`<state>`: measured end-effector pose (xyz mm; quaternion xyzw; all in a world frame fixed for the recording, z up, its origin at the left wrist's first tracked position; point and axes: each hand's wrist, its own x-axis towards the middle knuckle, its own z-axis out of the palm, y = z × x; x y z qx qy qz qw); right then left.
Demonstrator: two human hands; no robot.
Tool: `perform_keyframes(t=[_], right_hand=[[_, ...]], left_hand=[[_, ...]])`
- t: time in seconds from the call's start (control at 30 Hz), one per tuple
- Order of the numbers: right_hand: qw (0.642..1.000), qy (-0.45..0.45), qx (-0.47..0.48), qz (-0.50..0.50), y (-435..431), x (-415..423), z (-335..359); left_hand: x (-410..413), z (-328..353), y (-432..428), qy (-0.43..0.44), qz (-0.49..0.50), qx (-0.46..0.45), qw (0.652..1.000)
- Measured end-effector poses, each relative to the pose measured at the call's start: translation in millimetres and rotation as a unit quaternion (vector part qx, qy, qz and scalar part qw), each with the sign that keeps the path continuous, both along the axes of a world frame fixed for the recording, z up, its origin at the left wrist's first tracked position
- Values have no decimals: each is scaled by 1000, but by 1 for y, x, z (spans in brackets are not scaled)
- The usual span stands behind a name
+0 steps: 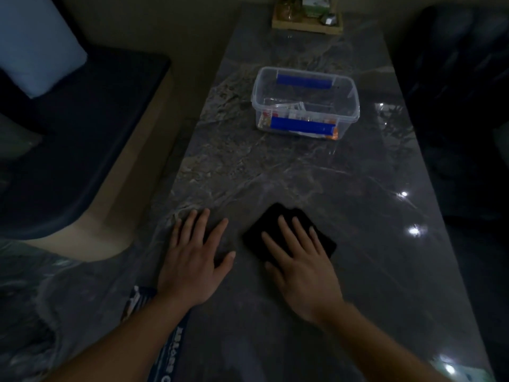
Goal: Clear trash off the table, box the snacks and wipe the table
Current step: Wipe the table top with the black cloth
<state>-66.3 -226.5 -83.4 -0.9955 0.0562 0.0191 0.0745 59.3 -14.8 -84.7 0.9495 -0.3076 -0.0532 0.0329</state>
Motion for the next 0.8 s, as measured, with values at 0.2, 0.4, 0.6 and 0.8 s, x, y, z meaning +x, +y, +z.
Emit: perform_keyframes(t=[0.2, 0.4, 0.6, 0.8], right_hand=[[991, 35, 11, -125, -63, 47, 11], [999, 11, 2, -40, -12, 52, 0], [999, 31, -13, -18, -52, 22, 4], [992, 30, 42, -118, -10, 134, 13]], left_hand=[[1, -5, 2, -1, -5, -5, 1000], [1, -1, 2, 8, -2, -24, 1000], [1, -3, 1, -6, -1, -59, 998], [1, -7, 3, -17, -2, -70, 997]])
